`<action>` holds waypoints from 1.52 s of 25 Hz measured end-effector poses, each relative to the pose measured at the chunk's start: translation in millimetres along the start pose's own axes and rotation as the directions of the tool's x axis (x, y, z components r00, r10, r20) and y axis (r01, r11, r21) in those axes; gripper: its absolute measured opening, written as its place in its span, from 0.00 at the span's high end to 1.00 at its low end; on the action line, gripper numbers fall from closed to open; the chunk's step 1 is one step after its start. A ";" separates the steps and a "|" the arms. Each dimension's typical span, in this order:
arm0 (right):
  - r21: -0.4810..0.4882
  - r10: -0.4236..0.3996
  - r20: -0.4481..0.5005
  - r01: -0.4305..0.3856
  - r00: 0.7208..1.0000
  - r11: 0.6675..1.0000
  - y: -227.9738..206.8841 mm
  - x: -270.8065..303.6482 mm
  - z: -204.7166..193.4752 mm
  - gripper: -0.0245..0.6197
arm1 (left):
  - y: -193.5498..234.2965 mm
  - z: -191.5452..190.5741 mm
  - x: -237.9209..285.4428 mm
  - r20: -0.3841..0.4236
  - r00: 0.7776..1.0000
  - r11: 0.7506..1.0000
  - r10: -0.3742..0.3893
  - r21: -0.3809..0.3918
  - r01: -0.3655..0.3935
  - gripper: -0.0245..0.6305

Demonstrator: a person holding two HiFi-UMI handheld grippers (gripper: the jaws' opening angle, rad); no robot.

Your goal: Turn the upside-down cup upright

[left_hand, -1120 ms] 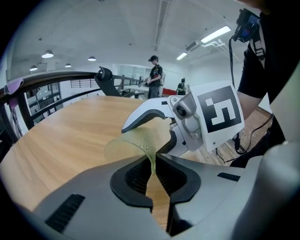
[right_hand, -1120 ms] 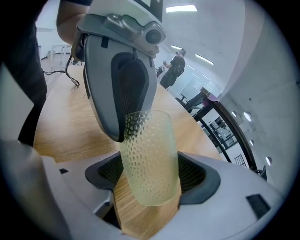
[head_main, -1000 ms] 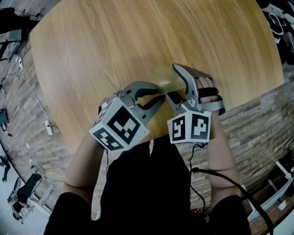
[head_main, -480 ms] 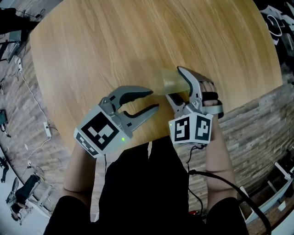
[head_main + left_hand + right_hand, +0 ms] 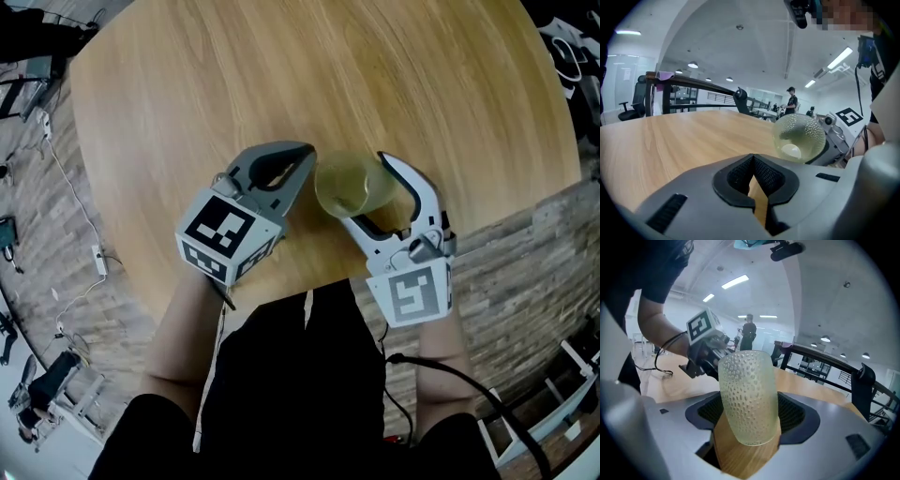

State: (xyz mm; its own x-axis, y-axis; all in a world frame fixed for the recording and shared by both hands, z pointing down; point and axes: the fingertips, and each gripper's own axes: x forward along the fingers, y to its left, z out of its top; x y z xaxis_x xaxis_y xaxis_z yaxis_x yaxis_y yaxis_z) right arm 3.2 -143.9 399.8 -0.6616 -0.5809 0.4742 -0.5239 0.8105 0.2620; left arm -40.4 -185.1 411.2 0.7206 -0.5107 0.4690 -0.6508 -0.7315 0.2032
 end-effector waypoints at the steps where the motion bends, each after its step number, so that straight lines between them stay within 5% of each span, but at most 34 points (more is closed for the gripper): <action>1: 0.021 0.009 0.015 -0.010 1.000 1.000 4.0 -0.7 2.4 0.47 | -1.6 1.5 2.4 0.019 1.000 1.000 0.003 -0.012 -0.003 0.95; 9: 0.146 0.000 0.001 0.000 1.000 0.989 -0.7 10.7 -10.8 0.47 | -6.7 5.3 13.7 0.064 0.998 0.999 0.012 -0.040 -0.009 0.95; 21: 0.296 0.091 -0.093 -0.060 0.991 0.953 7.9 49.9 -36.9 0.47 | 14.9 -18.8 32.5 -0.043 0.999 0.998 0.030 -0.059 -0.033 0.95; 31: 0.331 0.119 -0.111 -0.076 0.987 0.941 6.0 55.3 -33.2 0.47 | 32.1 -27.4 22.1 -0.044 0.998 0.992 0.036 -0.116 -0.041 0.95; 38: 0.351 0.090 -0.119 -0.043 0.989 0.935 1.1 32.3 -31.2 0.47 | 30.6 -11.5 -0.3 0.016 0.994 0.992 0.108 -0.063 -0.107 0.95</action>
State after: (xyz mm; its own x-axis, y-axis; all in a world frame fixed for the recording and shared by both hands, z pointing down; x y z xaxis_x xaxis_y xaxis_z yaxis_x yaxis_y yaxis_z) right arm -2.0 -159.5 441.6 -0.6376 -0.4929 0.5920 -0.6503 0.7564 -0.0706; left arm -63.3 -202.1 427.2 0.6499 -0.5937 0.4745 -0.7376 -0.6432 0.2056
